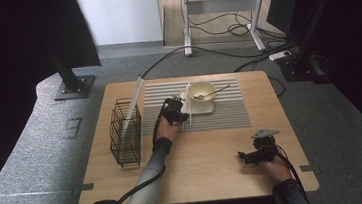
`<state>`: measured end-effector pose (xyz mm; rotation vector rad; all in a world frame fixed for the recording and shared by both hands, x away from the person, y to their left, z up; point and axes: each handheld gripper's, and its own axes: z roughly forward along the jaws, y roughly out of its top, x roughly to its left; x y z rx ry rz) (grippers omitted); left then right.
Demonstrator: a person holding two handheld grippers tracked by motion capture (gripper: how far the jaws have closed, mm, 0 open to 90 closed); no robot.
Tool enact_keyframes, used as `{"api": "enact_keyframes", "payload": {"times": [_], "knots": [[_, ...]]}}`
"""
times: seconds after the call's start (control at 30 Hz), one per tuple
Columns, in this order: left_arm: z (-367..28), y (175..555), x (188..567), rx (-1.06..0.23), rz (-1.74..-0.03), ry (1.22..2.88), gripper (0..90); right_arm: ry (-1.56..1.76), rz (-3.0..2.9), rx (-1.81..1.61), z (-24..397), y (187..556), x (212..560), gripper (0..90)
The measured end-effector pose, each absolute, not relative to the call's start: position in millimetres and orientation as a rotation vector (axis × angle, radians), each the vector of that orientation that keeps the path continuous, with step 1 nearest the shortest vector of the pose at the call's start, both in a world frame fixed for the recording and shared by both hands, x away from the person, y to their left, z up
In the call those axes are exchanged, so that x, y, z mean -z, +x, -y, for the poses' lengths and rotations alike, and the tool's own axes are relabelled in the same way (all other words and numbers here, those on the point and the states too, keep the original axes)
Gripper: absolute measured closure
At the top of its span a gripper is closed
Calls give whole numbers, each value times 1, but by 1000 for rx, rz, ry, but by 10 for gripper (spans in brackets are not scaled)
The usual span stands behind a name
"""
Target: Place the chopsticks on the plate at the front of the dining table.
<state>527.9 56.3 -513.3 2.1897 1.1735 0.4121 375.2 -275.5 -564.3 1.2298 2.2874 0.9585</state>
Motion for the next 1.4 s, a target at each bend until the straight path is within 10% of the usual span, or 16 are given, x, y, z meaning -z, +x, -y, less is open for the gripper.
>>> {"api": "enact_keyframes", "payload": {"times": [0.4,0.9,1.4], "knots": [[-46,521,522,-381,-1152,2187,320,1228,-2286,-960,276,375,564,0],[-34,517,533,-379,-1134,2236,598,1227,-2286,-961,276,375,565,0],[-29,521,533,-412,-1129,2218,628,1228,-2286,-960,276,375,564,0]]}}
